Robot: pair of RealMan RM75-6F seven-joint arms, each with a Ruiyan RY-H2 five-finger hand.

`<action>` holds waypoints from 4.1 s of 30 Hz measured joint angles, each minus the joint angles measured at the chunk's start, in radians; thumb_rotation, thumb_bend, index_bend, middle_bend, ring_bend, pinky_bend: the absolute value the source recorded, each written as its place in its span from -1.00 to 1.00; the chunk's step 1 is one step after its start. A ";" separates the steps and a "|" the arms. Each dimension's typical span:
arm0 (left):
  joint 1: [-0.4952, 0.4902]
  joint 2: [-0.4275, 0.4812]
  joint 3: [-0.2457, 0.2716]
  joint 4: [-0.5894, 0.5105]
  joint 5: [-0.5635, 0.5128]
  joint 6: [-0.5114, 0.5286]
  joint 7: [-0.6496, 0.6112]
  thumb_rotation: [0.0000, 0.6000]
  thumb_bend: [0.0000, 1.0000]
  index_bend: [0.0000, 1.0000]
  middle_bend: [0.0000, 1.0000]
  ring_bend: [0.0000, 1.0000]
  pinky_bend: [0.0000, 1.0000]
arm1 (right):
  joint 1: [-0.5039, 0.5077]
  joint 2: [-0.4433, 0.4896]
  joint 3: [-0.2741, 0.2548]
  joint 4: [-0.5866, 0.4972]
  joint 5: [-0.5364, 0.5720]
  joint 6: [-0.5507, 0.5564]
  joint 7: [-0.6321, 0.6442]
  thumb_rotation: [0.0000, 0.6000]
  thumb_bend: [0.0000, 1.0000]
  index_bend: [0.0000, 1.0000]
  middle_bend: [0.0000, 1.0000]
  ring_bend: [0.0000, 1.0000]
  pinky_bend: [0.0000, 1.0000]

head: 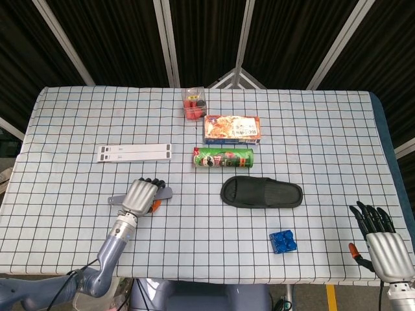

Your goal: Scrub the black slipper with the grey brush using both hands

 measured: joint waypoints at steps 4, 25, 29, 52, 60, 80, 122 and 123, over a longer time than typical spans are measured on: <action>-0.003 0.003 -0.006 -0.005 0.007 0.006 -0.010 1.00 0.15 -0.10 0.18 -0.03 0.05 | 0.000 -0.003 0.000 0.003 0.000 0.000 -0.005 1.00 -0.12 -1.00 -1.00 -1.00 -1.00; -0.168 -0.046 -0.157 -0.009 -0.073 -0.098 -0.038 1.00 0.27 -0.09 0.19 -0.02 0.05 | 0.235 -0.058 0.040 -0.033 -0.110 -0.254 -0.222 1.00 0.20 -1.00 -0.90 -0.99 -0.81; -0.221 -0.092 -0.183 0.038 -0.102 -0.128 -0.017 1.00 0.27 -0.08 0.19 -0.02 0.05 | 0.302 -0.113 0.045 -0.003 -0.136 -0.330 -0.228 1.00 0.31 -1.00 -0.83 -0.94 -0.74; -0.419 -0.234 -0.278 0.204 -0.187 -0.178 0.004 1.00 0.27 -0.04 0.23 0.01 0.07 | 0.507 -0.296 0.065 0.166 -0.114 -0.506 -0.156 1.00 0.48 -1.00 -0.76 -0.88 -0.73; -0.476 -0.281 -0.291 0.283 -0.212 -0.206 -0.008 1.00 0.27 -0.04 0.23 0.01 0.07 | 0.540 -0.342 0.048 0.204 -0.086 -0.542 -0.157 1.00 0.48 -1.00 -0.76 -0.86 -0.73; -0.591 -0.402 -0.304 0.431 -0.176 -0.247 -0.112 1.00 0.27 -0.03 0.24 0.01 0.07 | 0.566 -0.366 0.011 0.221 -0.056 -0.548 -0.178 1.00 0.48 -1.00 -0.76 -0.86 -0.74; -0.627 -0.334 -0.310 0.217 -0.456 -0.198 0.167 1.00 0.28 -0.02 0.24 0.02 0.07 | 0.591 -0.389 -0.045 0.246 -0.061 -0.533 -0.129 1.00 0.48 -1.00 -0.76 -0.86 -0.74; -0.627 -0.329 -0.311 0.210 -0.450 -0.192 0.161 1.00 0.28 -0.02 0.24 0.02 0.07 | 0.592 -0.391 -0.046 0.248 -0.061 -0.533 -0.127 1.00 0.48 -1.00 -0.76 -0.86 -0.74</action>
